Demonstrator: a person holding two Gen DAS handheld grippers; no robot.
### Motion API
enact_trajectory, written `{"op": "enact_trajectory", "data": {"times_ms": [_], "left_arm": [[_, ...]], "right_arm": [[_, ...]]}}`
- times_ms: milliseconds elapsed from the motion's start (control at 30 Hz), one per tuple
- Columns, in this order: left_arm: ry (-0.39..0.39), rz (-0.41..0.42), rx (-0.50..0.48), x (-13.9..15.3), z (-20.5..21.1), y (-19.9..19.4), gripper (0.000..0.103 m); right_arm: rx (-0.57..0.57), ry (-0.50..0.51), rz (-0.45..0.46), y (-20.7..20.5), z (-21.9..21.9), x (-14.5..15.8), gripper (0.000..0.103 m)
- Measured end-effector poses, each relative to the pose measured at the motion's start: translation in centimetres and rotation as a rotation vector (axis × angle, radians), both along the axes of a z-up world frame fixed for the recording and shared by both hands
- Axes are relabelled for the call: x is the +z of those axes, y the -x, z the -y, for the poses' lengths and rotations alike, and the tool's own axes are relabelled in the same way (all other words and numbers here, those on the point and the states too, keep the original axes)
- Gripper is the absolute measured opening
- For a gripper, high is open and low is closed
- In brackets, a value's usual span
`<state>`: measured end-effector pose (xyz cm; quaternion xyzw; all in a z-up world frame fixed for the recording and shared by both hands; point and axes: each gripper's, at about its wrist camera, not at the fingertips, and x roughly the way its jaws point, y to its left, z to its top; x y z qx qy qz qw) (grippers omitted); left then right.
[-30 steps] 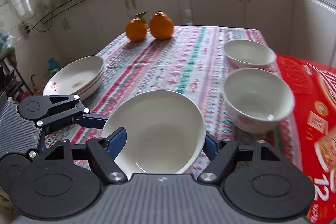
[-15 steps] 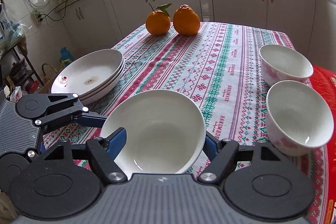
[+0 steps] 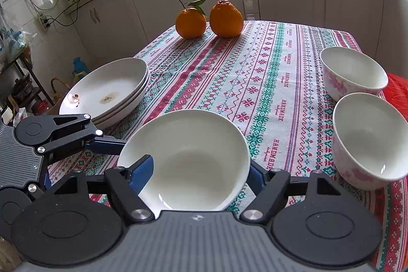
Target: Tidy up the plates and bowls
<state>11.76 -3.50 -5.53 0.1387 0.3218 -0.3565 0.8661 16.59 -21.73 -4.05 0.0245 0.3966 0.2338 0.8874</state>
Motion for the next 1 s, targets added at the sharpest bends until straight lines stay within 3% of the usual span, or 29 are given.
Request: {"op": "enact_trajectory", "data": {"times_ms": [167,233,333,633,1000], "left_arm": [[0.014,-0.014,0.005,-0.2,-0.2,-0.1,0.078],[0.024,-0.008,0.000,-0.1,-0.3,0.0,0.087],[0.032,0.007,-0.007,0.3,-0.4,0.2,0.094],[0.010,-0.001,-0.024,1.3,-0.5,1.3,0.094],[0.012,0.048,-0.085,4.9,1.3,0.5,0.099]], "right_arm": [[0.008,-0.004,0.007,0.0,-0.2,0.0,0.084],[0.012,-0.019,0.009,0.1,-0.2,0.0,0.096],[0.016,-0.030,0.040,0.5,-0.1,0.3,0.103],[-0.006,0.013,0.119,2.2,0.9,1.5,0.103],[-0.158,0.198,0.275,4.9,5.0,3.2,0.103]]}}
